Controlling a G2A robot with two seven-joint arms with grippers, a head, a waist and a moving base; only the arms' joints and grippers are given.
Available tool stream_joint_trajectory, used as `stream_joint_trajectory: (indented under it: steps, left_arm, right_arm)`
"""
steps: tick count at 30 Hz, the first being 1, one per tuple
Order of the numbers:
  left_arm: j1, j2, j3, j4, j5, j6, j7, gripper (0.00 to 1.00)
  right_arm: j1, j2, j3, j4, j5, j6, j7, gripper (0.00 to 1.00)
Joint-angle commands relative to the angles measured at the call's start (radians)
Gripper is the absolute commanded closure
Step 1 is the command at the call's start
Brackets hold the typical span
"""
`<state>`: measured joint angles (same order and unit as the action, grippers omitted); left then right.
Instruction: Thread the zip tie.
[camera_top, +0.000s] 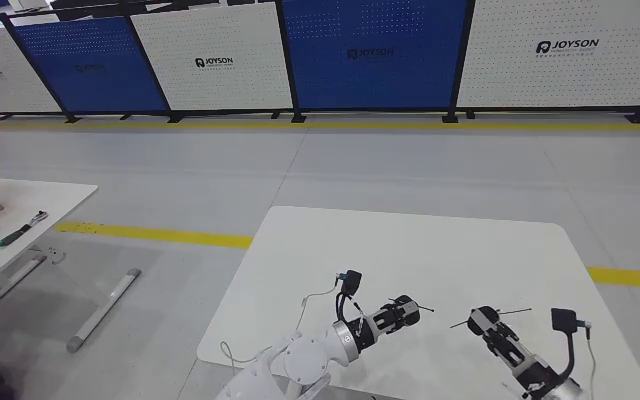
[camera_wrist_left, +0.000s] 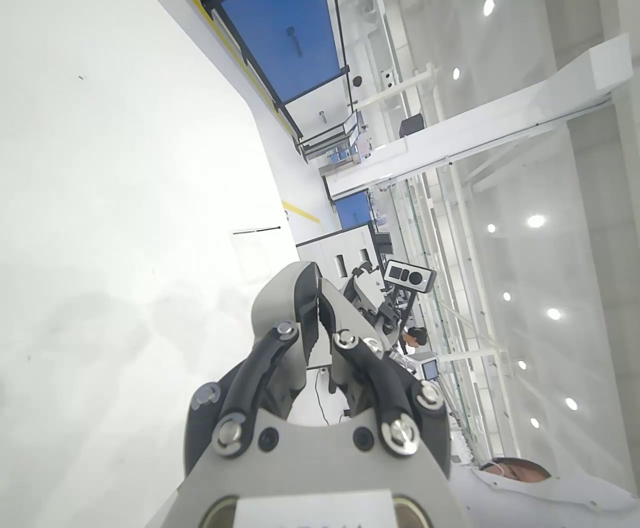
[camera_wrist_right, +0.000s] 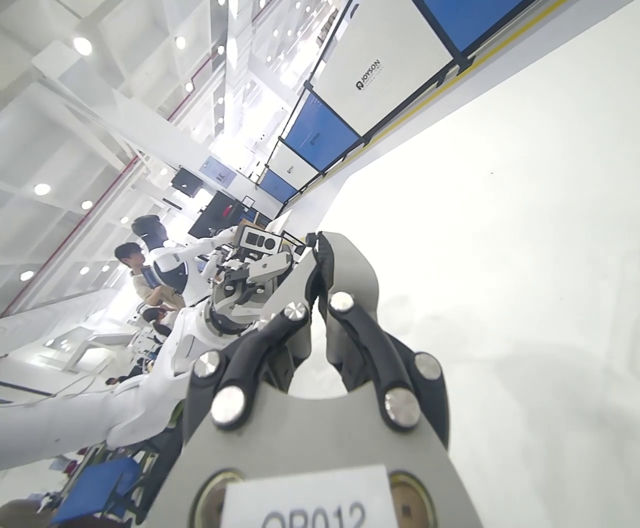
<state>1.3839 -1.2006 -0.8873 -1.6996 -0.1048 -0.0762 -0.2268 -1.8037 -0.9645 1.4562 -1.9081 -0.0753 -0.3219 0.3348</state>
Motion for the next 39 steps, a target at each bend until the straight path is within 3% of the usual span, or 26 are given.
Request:
stream_joint_trajectory:
  steps: [1, 4, 6, 15, 21, 26, 31, 39]
  left_arm:
    - [0.000, 0.000, 0.000, 0.000, 0.000, 0.000, 0.000, 1.00]
    - [0.000, 0.000, 0.000, 0.000, 0.000, 0.000, 0.000, 1.00]
    - [0.000, 0.000, 0.000, 0.000, 0.000, 0.000, 0.000, 1.00]
    - [0.000, 0.000, 0.000, 0.000, 0.000, 0.000, 0.000, 1.00]
    - [0.000, 0.000, 0.000, 0.000, 0.000, 0.000, 0.000, 1.00]
    - [0.000, 0.000, 0.000, 0.000, 0.000, 0.000, 0.000, 1.00]
    - [0.000, 0.000, 0.000, 0.000, 0.000, 0.000, 0.000, 1.00]
    - [0.000, 0.000, 0.000, 0.000, 0.000, 0.000, 0.000, 1.00]
  right_arm:
    - [-0.014, -0.001, 0.008, -0.001, 0.018, -0.018, -0.005, 1.00]
    - [-0.037, -0.005, 0.018, -0.008, 0.038, -0.018, -0.056, 1.00]
    - [-0.047, -0.010, 0.005, -0.007, -0.013, -0.016, -0.115, 1.00]
    - [-0.047, -0.010, 0.005, -0.007, -0.013, -0.016, -0.115, 1.00]
    - [-0.008, -0.030, -0.069, -0.017, -0.100, 0.085, -0.238, 1.00]
    - [0.023, -0.045, -0.145, -0.002, -0.166, 0.132, -0.279, 1.00]
    - [0.037, -0.052, -0.158, 0.014, -0.143, 0.104, -0.264, 1.00]
    - [0.039, -0.053, -0.157, 0.015, -0.141, 0.106, -0.266, 1.00]
